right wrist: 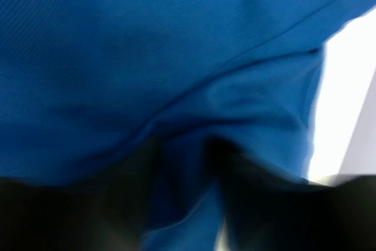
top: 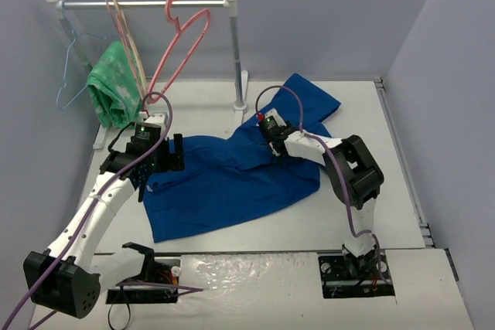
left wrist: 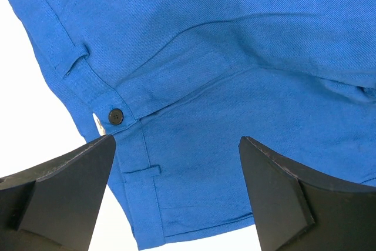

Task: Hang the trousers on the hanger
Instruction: Flatten out the trousers at the center of the board.

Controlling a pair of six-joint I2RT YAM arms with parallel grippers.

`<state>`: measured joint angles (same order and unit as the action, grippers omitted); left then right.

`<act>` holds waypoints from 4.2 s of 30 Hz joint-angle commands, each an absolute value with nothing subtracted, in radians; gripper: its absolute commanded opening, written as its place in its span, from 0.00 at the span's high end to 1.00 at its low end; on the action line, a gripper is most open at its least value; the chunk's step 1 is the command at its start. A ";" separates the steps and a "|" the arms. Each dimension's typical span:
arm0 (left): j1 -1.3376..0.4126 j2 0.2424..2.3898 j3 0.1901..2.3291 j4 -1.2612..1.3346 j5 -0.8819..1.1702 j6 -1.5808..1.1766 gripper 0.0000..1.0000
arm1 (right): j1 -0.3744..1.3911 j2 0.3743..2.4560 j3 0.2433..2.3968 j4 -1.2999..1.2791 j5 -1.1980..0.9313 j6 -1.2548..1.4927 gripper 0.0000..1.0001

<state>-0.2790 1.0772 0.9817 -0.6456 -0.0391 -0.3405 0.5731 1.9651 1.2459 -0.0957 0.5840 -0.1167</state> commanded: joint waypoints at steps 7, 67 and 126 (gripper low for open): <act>-0.268 1.039 0.984 -0.613 -0.053 -0.330 0.16 | 0.339 1.599 1.194 -0.073 0.223 0.202 0.22; -0.252 1.061 0.976 -0.618 -0.016 -0.327 0.16 | -0.190 1.802 0.881 0.843 -0.316 0.613 0.08; -0.244 1.078 0.974 -0.634 -0.040 -0.323 0.17 | -0.026 2.154 1.787 0.005 -0.169 0.043 0.18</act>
